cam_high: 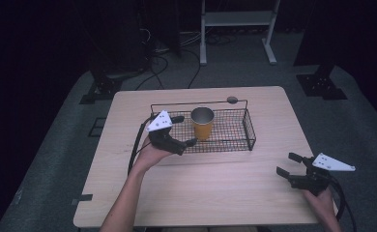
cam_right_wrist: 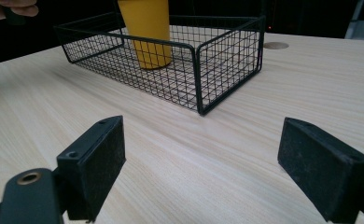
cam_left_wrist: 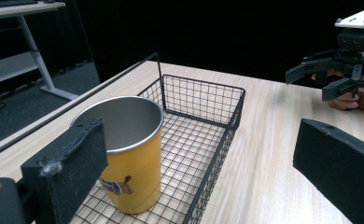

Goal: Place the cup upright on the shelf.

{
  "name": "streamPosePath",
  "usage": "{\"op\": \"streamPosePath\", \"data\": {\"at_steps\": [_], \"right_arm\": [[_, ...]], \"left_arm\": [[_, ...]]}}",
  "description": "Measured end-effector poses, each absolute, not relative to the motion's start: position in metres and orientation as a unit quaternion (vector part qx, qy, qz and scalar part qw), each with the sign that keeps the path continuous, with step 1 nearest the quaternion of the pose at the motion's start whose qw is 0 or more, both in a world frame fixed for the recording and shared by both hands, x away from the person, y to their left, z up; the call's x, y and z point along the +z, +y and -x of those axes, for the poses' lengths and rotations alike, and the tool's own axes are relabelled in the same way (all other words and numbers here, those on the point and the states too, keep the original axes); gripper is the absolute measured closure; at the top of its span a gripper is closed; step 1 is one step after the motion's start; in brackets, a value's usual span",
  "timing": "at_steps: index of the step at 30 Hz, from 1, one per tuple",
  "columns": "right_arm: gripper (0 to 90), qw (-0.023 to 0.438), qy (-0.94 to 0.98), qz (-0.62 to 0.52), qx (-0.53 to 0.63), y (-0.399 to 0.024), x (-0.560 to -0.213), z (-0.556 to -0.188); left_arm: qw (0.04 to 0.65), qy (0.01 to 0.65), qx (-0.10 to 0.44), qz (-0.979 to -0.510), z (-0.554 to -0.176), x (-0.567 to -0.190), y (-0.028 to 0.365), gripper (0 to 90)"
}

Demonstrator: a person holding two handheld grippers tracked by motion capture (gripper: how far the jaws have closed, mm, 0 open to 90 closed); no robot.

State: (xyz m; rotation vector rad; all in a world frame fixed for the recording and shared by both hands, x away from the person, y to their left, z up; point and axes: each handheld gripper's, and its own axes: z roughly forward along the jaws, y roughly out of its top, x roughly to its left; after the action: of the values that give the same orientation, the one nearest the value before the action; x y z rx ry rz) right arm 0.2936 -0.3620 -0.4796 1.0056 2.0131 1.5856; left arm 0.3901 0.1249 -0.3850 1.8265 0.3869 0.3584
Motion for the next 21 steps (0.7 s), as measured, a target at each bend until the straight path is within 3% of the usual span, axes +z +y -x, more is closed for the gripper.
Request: {"op": "streamPosePath", "data": {"at_steps": [21], "right_arm": [[13.9,0.195,0.717,-0.358,0.565,-0.362,-0.48,-0.293]], "left_arm": [[0.59,0.166,0.161,-0.774,-0.361,-0.393,0.133,2.3]]}}
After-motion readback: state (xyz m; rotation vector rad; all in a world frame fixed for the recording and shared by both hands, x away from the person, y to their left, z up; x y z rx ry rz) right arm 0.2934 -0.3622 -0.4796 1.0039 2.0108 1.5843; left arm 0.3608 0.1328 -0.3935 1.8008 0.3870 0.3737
